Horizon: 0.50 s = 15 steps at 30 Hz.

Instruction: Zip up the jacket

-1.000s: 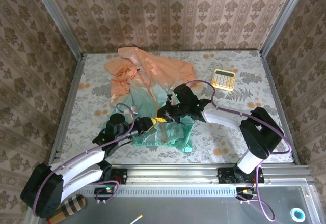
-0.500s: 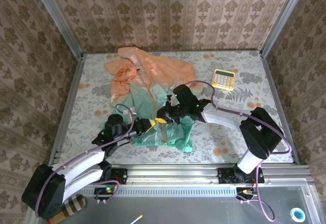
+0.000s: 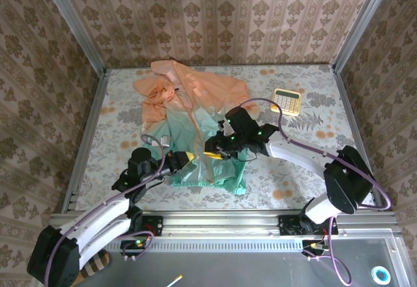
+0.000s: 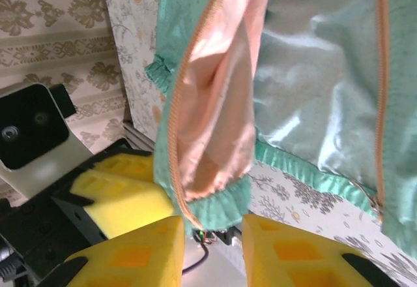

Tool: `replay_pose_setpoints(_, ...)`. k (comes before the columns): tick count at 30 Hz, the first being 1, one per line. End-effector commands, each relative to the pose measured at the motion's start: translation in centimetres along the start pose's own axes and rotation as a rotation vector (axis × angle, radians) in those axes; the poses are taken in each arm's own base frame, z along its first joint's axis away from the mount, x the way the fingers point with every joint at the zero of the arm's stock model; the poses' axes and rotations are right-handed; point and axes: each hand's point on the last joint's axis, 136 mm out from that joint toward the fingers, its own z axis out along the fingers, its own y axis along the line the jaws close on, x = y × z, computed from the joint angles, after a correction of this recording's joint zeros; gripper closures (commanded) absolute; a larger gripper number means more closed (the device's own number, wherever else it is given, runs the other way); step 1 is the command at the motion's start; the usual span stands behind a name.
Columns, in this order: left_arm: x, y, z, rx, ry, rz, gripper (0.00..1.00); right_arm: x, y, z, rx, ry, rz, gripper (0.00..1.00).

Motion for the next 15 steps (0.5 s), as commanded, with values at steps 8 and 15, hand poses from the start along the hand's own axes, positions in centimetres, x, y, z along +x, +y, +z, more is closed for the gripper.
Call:
replay_pose_setpoints(8,0.5,1.9,-1.6,-0.144,0.0,0.008,1.0,4.1,-5.9,-0.7,0.385,0.082,-0.169,0.7)
replay_pose_setpoints(15,1.2,2.8,-1.7,-0.182,0.03,0.004,1.0,5.3,-8.7,1.0,0.545,0.125,-0.225,0.62)
